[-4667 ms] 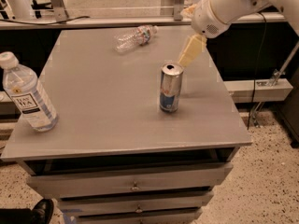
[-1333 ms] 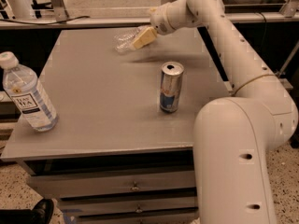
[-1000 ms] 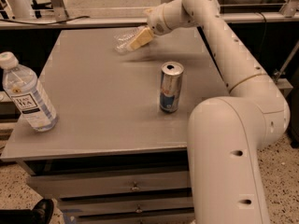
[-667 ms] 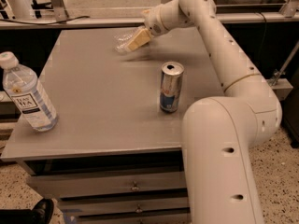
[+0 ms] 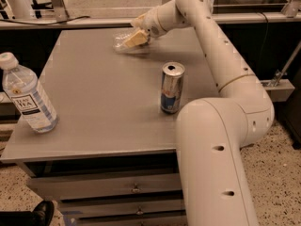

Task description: Move water bottle near blue plastic bottle

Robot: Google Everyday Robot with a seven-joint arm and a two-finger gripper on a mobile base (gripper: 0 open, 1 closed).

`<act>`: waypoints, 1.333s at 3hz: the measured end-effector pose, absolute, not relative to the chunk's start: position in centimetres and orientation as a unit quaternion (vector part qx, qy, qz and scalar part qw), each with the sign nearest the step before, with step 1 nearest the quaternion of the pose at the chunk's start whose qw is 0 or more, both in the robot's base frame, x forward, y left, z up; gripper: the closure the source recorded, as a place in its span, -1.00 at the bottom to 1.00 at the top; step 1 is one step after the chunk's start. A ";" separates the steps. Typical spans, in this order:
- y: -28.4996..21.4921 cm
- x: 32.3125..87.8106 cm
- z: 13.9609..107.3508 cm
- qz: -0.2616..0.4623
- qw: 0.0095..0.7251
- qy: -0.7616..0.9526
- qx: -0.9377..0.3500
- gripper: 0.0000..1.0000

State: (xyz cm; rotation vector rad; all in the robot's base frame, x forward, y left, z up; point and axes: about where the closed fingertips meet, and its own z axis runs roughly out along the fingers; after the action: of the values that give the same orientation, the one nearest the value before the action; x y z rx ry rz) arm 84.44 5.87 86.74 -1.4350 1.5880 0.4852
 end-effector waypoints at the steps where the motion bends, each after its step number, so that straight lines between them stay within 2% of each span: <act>1: 5.7 83.8 86.7 0.197 0.446 0.643 -0.591 0.27; 2: 4.6 83.0 86.9 0.189 0.434 0.645 -0.599 0.72; 3: 4.4 82.8 87.1 0.187 0.432 0.645 -0.602 1.00; 4: 4.4 82.8 87.2 0.187 0.432 0.645 -0.602 1.00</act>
Offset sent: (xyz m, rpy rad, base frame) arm -0.0296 -0.0360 0.0122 -0.0952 0.0113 0.0194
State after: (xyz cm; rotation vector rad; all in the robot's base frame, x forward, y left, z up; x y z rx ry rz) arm 82.84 4.39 87.16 -1.4994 1.6081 0.4657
